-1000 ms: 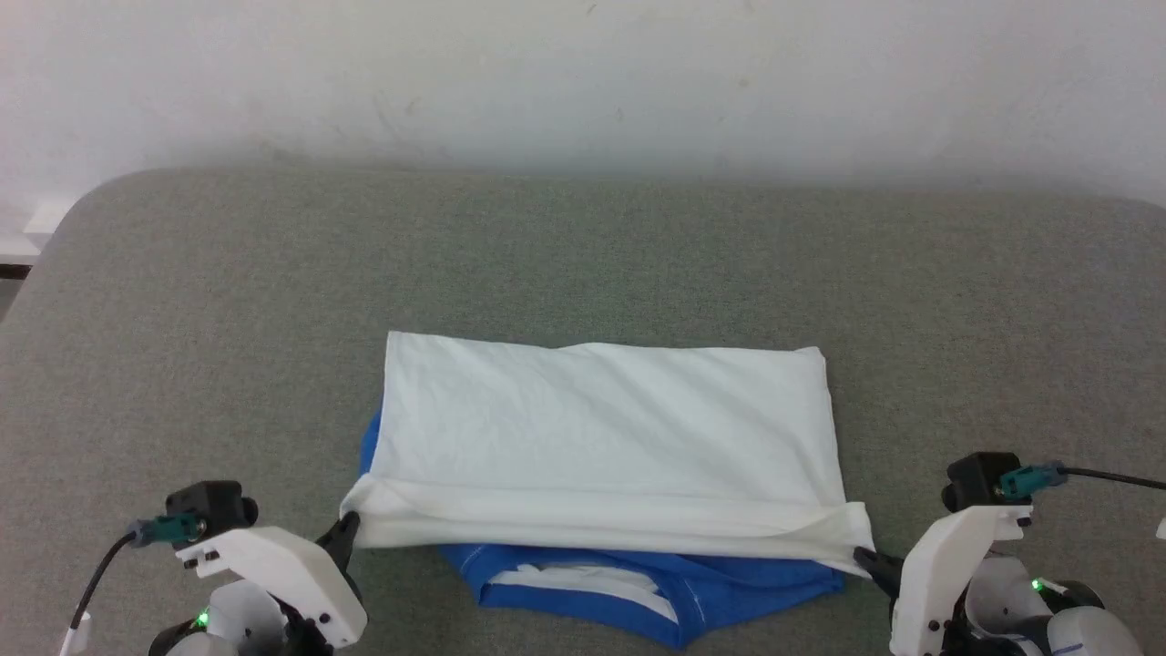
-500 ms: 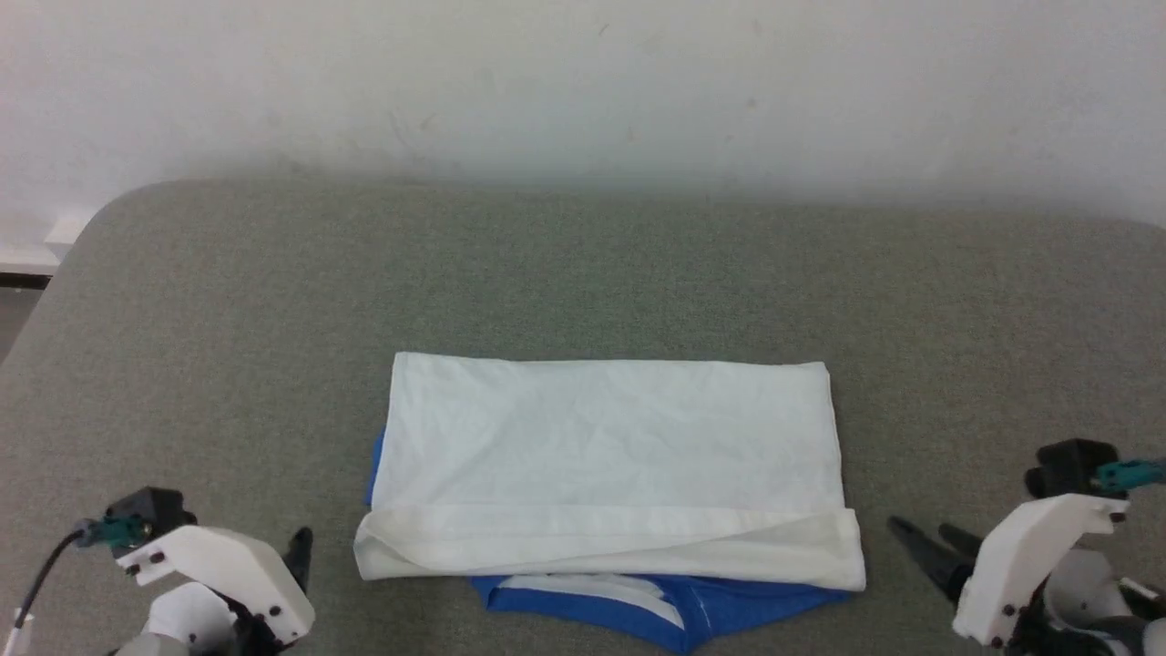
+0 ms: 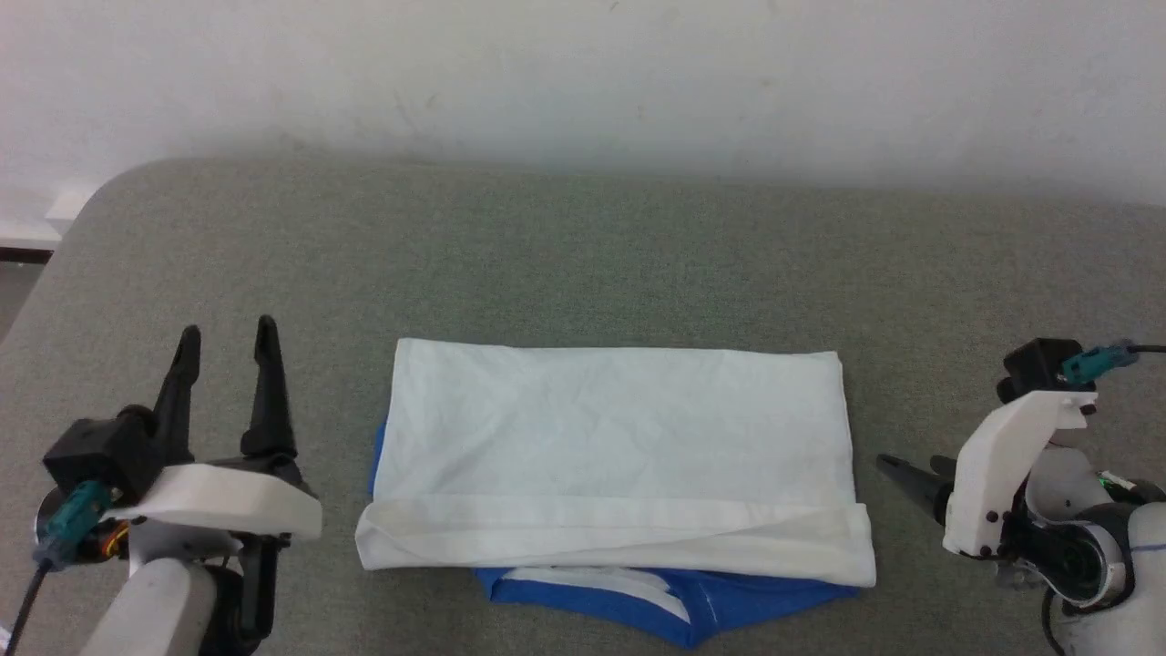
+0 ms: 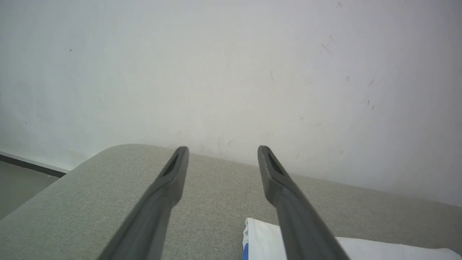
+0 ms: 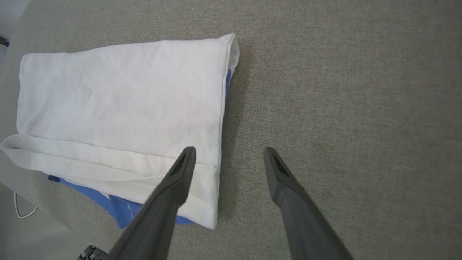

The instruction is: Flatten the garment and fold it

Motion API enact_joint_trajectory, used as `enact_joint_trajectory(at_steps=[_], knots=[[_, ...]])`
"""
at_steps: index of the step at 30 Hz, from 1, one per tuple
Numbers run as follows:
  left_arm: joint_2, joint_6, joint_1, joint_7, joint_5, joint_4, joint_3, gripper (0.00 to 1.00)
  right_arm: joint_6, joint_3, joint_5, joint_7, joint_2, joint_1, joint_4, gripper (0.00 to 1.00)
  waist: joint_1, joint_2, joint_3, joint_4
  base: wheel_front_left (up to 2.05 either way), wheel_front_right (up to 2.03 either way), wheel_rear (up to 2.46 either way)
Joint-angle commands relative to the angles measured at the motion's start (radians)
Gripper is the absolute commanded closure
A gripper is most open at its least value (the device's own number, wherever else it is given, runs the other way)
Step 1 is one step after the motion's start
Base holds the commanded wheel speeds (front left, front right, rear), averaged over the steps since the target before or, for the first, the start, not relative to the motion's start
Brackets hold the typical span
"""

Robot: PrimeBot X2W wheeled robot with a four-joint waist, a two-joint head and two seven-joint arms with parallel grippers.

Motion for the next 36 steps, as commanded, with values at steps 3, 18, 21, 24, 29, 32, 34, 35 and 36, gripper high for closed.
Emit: enact_joint_trajectory(at_steps=[3, 18, 21, 24, 29, 32, 34, 35, 36], knots=[[-0.051, -0.05, -0.048, -0.03, 0.115, -0.011, -0.005, 0.0, -0.001, 0.059, -0.004, -0.002, -0.028, -0.074, 0.101, 0.0, -0.0001, 0.0, 0.047, 0.026, 0.0, 0.0, 0.0], [-0.215, -0.196, -0.037, -0.031, 0.321, 0.02, 0.094, 0.0, -0.001, 0.301, 0.085, -0.06, -0.016, -0.176, 0.334, 0.0, -0.0001, 0.0, 0.1, 0.039, 0.0, 0.0, 0.0], [-0.238, -0.219, -0.043, -0.031, 0.336, 0.032, 0.111, 0.0, -0.001, 0.334, 0.096, -0.081, -0.022, -0.196, 0.362, 0.0, -0.0001, 0.0, 0.107, 0.04, 0.0, 0.0, 0.0], [-0.257, -0.239, -0.047, -0.031, 0.349, 0.045, 0.129, 0.0, -0.001, 0.362, 0.097, -0.084, -0.043, -0.211, 0.392, 0.57, -0.0001, 0.0, 0.111, 0.039, 0.0, 0.0, 0.0], [-0.283, -0.269, -0.045, -0.031, 0.365, 0.059, 0.162, 0.0, -0.001, 0.36, 0.121, -0.103, -0.082, -0.219, 0.424, 1.0, -0.0001, 0.0, 0.106, 0.032, 0.0, 0.0, 0.0], [-0.295, -0.282, -0.039, -0.031, 0.376, 0.064, 0.181, 0.0, -0.001, 0.338, 0.129, -0.108, -0.122, -0.211, 0.435, 1.0, -0.0001, 0.0, 0.099, 0.026, 0.0, 0.0, 0.0], [-0.303, -0.289, -0.035, -0.031, 0.385, 0.065, 0.191, 0.0, -0.001, 0.316, 0.118, -0.11, -0.161, -0.203, 0.444, 1.0, -0.0001, 0.0, 0.093, 0.022, 0.0, 0.0, 0.0], [-0.306, -0.293, -0.032, -0.031, 0.389, 0.066, 0.197, 0.0, -0.001, 0.302, 0.112, -0.108, -0.179, -0.197, 0.449, 1.0, -0.0001, 0.0, 0.088, 0.019, 0.0, 0.0, 0.0], [-0.308, -0.296, -0.029, -0.031, 0.393, 0.067, 0.201, 0.0, -0.001, 0.287, 0.106, -0.107, -0.197, -0.192, 0.454, 1.0, -0.0001, 0.0, 0.084, 0.016, 0.0, 0.0, 0.0]])
